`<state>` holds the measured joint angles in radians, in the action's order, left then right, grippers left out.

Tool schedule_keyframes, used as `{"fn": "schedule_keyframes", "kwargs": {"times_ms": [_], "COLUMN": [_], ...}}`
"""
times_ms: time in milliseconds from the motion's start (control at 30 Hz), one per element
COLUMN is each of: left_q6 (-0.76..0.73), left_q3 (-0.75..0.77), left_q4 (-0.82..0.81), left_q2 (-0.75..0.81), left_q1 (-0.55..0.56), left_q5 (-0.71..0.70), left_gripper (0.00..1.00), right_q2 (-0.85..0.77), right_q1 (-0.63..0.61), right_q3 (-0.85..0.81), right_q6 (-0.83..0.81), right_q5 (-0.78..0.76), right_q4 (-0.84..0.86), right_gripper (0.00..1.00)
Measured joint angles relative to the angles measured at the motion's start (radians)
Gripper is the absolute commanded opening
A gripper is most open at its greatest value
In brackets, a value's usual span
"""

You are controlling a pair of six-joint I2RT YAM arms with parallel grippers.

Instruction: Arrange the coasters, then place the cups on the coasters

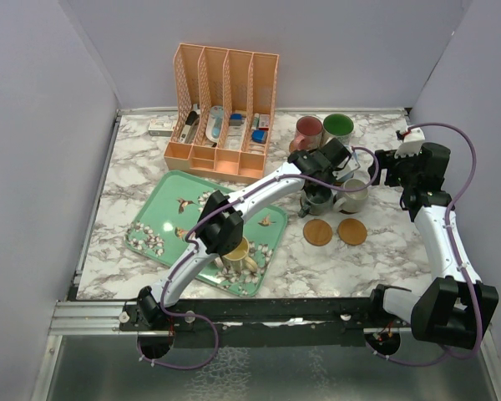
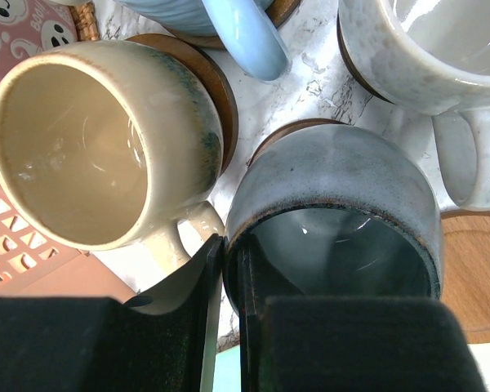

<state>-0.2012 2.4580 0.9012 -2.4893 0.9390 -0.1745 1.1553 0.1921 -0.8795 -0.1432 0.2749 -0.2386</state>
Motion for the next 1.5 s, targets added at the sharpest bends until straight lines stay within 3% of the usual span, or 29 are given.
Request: {"fn": "schedule_keyframes", "kwargs": {"times_ms": [1200, 1500], "left_q6": [-0.011, -0.011], "left_q3": [0.000, 0.001], "left_q4": [0.009, 0.012], "left_q2": [0.000, 0.000], "left_q1": [0.008, 0.012], "left_q5": [-0.025, -0.037], "left_gripper": [0.00, 0.16], "right_q2": [0.000, 0.000], "right_q1": [0.000, 0.000], "right_q3": [0.000, 0.000], "right_q6": [0.000, 0.000], "right_q5": [0.000, 0.000], "right_q4": [0.000, 0.000], "right_gripper": [0.80, 0.80]}}
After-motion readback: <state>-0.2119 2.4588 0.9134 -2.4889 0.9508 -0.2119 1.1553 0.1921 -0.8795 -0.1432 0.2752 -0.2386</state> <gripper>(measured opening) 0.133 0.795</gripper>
